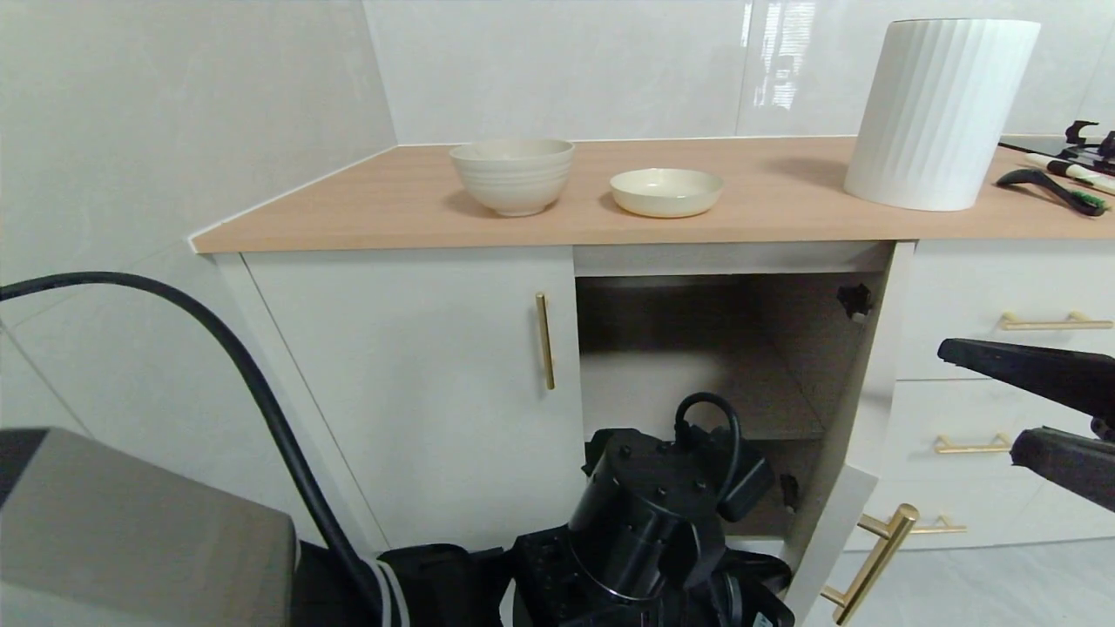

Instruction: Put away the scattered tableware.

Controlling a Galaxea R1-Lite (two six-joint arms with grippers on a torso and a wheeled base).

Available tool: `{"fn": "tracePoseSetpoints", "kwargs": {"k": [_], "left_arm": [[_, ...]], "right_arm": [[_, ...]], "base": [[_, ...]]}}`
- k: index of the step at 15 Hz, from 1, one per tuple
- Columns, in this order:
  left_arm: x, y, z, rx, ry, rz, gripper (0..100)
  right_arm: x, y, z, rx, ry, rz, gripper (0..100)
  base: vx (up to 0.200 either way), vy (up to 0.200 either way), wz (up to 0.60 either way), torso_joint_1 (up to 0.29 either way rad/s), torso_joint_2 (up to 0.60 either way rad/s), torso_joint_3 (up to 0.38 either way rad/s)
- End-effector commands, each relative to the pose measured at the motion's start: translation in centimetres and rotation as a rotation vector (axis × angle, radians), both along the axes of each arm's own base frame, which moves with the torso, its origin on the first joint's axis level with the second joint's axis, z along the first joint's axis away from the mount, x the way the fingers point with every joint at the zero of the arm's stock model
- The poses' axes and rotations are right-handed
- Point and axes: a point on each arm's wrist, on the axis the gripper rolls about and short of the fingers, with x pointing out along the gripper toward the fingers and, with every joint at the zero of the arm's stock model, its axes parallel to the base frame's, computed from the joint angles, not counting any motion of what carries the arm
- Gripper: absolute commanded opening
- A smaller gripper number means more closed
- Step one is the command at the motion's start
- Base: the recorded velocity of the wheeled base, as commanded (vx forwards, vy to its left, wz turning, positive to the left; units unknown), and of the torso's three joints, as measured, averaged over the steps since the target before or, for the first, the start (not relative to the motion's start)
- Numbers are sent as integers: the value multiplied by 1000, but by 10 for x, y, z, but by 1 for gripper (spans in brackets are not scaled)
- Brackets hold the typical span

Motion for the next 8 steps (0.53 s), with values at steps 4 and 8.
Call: {"fn": "tracePoseSetpoints", "kwargs": {"k": [4,8], "left_arm": [[14,-6,8,20,36,3,0],[33,-37,14,-44,17,3,0]], "right_arm": [[2,1,-2,-5,9,1,100],[3,2,-4,-10,17,1,100]], "base": [[-200,0,0,-1,4,2],[-50,0,0,-1,1,3]]}}
